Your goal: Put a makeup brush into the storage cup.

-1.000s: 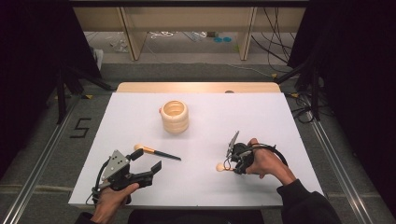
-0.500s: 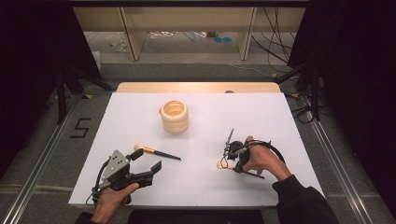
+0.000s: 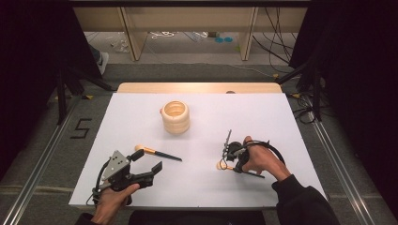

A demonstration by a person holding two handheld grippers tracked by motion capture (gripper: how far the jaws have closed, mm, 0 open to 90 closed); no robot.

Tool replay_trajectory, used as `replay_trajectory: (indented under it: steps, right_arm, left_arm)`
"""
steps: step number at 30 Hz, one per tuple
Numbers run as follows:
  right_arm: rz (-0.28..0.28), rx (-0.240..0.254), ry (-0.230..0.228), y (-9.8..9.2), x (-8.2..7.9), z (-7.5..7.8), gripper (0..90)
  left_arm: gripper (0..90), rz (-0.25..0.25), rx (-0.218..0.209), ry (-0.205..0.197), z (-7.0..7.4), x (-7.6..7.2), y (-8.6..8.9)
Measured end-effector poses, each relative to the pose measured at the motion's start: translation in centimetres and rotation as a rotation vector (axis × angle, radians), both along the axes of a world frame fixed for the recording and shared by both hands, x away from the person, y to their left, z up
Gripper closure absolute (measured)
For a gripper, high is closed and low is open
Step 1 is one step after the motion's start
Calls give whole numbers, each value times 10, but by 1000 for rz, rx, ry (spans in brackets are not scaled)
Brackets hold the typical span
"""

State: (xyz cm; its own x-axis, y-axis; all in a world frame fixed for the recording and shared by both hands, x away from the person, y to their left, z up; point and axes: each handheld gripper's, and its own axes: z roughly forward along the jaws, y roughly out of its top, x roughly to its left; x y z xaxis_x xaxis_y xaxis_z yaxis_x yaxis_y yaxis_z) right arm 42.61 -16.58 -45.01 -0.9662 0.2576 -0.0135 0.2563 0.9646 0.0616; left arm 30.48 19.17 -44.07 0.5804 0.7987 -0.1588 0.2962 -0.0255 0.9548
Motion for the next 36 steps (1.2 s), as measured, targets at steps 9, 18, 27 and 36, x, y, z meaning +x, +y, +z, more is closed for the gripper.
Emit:
replay_trajectory:
  steps: [9, 18, 27, 36]
  right_arm:
    - [-82, 191, -103, -8, 2, 30, 834]
    - [-118, 292, -114, -17, 7, 37, 833]
    - [-164, 410, -190, -22, 11, 46, 833]
    - [-205, 548, -221, -28, 16, 49, 834]
  left_arm:
    - [159, 7, -5, -2, 0, 0, 0]
    - [160, 7, -4, 1, 0, 0, 0]
    - [160, 7, -4, 0, 1, 0, 0]
    - [160, 8, 0, -1, 0, 0, 0]
